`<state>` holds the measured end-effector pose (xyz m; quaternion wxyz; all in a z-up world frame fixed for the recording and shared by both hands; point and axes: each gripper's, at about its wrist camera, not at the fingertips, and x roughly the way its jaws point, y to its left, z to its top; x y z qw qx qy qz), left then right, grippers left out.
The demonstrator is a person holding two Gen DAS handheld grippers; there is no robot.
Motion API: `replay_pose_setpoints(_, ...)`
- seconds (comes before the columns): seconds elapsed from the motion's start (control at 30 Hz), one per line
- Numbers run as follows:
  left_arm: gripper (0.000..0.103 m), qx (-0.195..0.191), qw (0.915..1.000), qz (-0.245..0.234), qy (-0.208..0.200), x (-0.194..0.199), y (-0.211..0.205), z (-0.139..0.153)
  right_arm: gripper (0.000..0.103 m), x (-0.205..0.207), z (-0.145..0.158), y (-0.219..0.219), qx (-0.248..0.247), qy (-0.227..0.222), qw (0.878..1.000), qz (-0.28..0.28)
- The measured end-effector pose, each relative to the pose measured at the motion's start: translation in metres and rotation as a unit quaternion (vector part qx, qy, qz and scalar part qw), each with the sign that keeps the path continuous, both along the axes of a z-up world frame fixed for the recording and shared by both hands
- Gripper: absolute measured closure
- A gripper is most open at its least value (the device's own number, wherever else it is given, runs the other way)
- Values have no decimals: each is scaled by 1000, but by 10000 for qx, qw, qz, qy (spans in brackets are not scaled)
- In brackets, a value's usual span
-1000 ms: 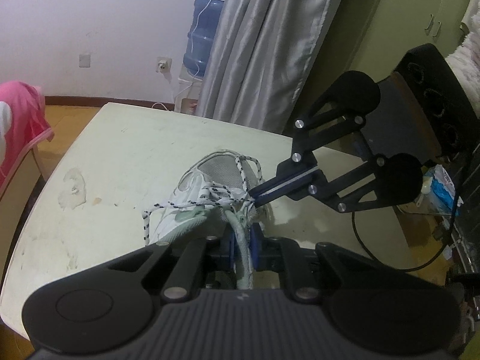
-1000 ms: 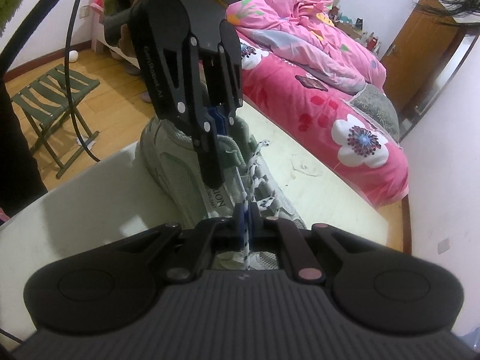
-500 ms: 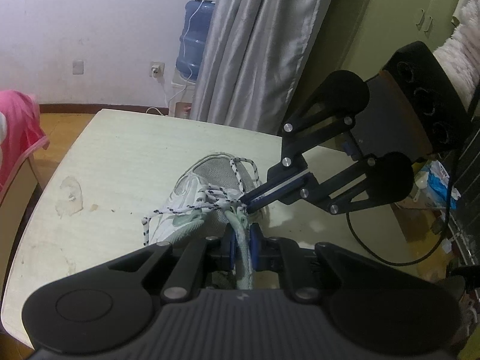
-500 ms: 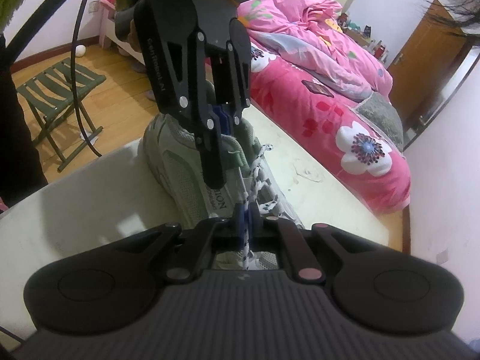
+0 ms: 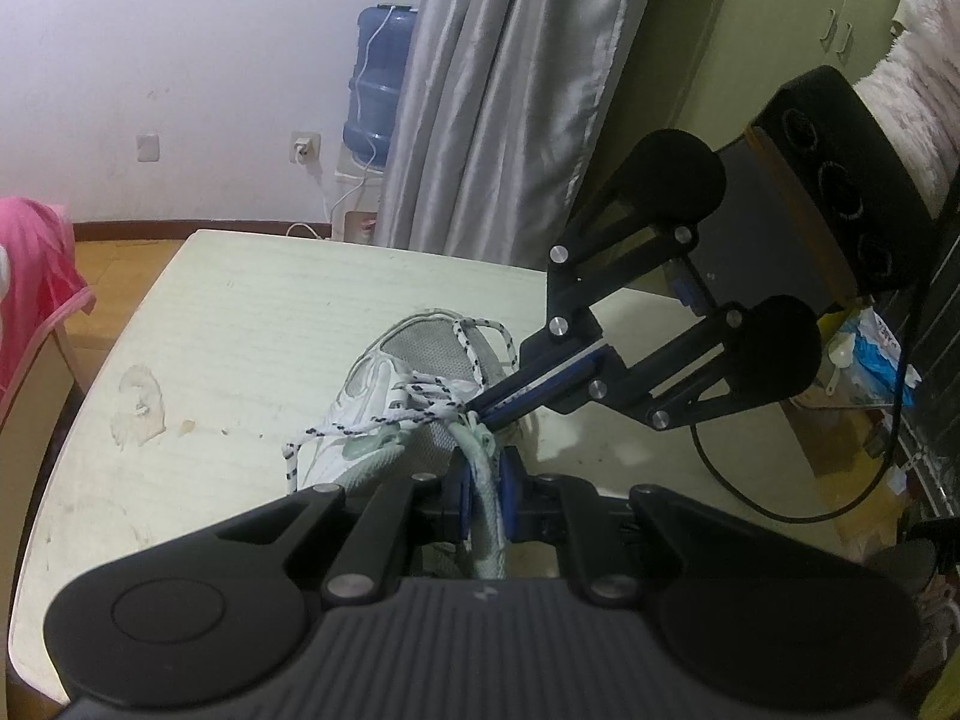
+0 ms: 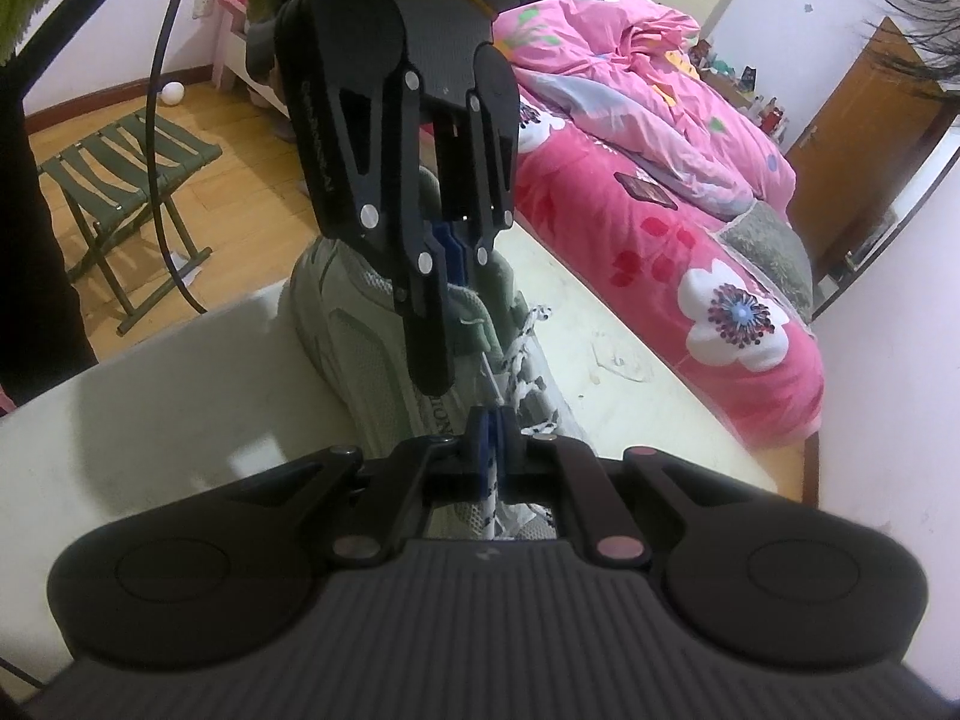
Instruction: Lace up shoes with both hands
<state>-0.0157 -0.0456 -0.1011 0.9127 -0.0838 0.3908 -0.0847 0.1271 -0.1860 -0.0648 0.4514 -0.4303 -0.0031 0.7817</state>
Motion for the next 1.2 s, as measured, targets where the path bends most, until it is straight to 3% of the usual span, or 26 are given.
replay_pose_setpoints(0.33,93,21,10000,-57,-23,-6,8,-2,102,-6,6,2,62,9,9998,172)
replay_pose_setpoints(0.63,93,-12,9999,141,-4,6,-21,-1,100,-10,3,1,-15,-309,9994,164)
replay_pose_setpoints(0.87,93,-27,9998,175,-27,9,-21,2,100,-7,3,6,-125,-115,9998,72)
replay_pose_setpoints(1.2,93,-3,10000,43,-81,10,-18,5,102,-9,5,-3,117,-262,9985,477)
